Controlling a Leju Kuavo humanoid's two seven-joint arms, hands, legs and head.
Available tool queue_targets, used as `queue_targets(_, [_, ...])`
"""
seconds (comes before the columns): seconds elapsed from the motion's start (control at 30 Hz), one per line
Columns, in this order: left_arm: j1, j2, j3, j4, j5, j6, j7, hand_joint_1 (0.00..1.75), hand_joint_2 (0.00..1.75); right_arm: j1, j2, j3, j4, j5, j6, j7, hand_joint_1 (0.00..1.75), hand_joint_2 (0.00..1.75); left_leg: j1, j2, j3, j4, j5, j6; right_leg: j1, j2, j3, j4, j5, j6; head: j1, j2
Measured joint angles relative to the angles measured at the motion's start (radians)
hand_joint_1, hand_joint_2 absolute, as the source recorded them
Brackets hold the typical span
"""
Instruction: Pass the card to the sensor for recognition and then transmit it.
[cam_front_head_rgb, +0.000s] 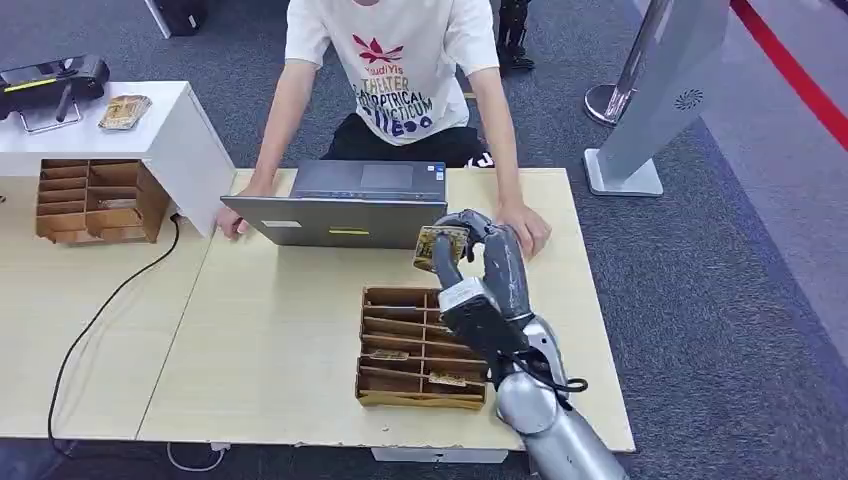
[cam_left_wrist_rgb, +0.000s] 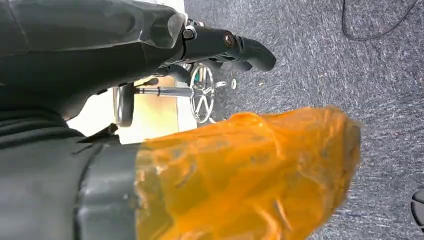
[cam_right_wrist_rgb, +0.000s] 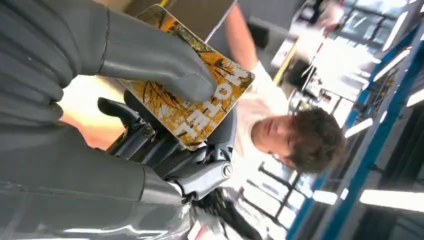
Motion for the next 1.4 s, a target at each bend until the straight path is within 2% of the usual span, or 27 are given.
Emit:
queue_targets(0.13, [0.000,-0.002,0.002,0.000,0.008,0.002,0.000,0.00,0.00,0.040,0.006,-0.052,-0.051,-0.162,0.087,-0.005,1.75,1.75,0.000,0.000,0.000,0.000,0.000,0.000,0.000,0.000,0.000,0.000,0.000,0.000,0.000,0.000])
queue_targets(0.33, [0.000,-0.004,0.010,0.000,0.015,0.006,0.000,0.00,0.00,0.098,0.006,-0.110,-0.097,-0.255,0.125,-0.008,1.75,1.75,0.000,0.000,0.000,0.000,0.000,0.000,0.000,0.000,0.000,0.000,0.000,0.000,0.000,0.000])
queue_targets(1.0, [0.000,-0.005,0.042,0.000,0.047,0.024,0.000,0.00,0.00,0.304,-0.016,-0.267,-0.167,-0.347,0.157,-0.005,1.75,1.75,0.000,0.000,0.000,0.000,0.000,0.000,0.000,0.000,0.000,0.000,0.000,0.000,0.000,0.000])
queue_targets(1.4, [0.000,-0.005,0.055,0.000,0.050,0.032,0.002,0.00,0.00,0.365,-0.043,-0.301,-0.164,-0.332,0.201,0.007,1.75,1.75,0.000,0.000,0.000,0.000,0.000,0.000,0.000,0.000,0.000,0.000,0.000,0.000,0.000,0.000])
